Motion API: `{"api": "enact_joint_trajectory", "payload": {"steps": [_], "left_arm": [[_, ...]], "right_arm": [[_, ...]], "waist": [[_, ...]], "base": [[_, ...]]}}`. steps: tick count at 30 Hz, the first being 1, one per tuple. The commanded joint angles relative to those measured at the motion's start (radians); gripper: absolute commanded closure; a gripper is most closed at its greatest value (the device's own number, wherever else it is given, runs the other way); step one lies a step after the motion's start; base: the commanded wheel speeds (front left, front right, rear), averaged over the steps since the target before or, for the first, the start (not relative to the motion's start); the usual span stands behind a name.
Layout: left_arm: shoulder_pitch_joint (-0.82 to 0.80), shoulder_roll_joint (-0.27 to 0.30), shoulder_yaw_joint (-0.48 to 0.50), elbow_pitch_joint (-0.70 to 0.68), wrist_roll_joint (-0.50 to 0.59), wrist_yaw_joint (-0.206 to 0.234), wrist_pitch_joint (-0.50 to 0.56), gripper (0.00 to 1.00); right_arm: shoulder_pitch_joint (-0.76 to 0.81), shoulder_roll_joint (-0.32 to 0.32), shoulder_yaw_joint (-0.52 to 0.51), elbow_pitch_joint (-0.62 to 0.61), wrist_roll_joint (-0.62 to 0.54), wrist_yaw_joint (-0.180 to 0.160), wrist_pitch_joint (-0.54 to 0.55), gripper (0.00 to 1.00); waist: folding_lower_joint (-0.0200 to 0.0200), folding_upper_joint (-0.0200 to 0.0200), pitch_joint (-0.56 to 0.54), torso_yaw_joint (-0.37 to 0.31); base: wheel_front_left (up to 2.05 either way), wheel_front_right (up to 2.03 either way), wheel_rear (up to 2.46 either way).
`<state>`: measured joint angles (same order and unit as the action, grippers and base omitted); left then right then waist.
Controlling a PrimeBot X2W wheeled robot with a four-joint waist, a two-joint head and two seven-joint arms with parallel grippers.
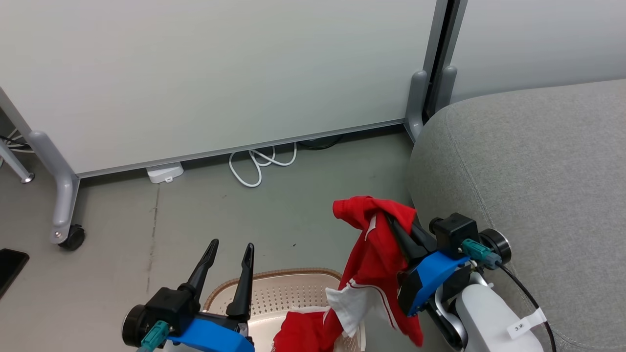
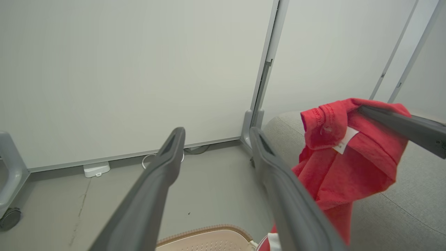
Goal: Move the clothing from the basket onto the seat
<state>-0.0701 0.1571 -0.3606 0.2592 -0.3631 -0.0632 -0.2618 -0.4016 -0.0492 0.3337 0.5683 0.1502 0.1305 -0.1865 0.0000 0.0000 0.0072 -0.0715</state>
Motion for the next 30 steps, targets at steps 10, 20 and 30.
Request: {"api": "enact_joint_trajectory", "payload": {"steps": [10, 20, 30], "left_arm": [[0.026, -0.045, 0.078, -0.013, 0.095, -0.043, -0.005, 0.0], [0.024, -0.066, 0.116, -0.001, 0.129, -0.061, -0.005, 0.0], [0.0, -0.076, 0.143, -0.011, 0.148, -0.068, -0.005, 0.0]], "right_arm": [[0.018, -0.002, -0.014, -0.028, -0.001, 0.0, 0.002, 1.0], [0.012, -0.002, -0.009, -0.057, 0.009, 0.0, -0.003, 1.0], [0.012, -0.002, 0.005, -0.086, 0.025, 0.0, -0.004, 1.0]], "waist": [[0.0, 0.0, 0.006, -0.016], [0.0, 0.0, 0.032, -0.093], [0.0, 0.0, 0.061, -0.233]], "base": [[0.0, 0.0, 0.0], [0.0, 0.0, 0.0], [0.0, 0.0, 0.0]]}}
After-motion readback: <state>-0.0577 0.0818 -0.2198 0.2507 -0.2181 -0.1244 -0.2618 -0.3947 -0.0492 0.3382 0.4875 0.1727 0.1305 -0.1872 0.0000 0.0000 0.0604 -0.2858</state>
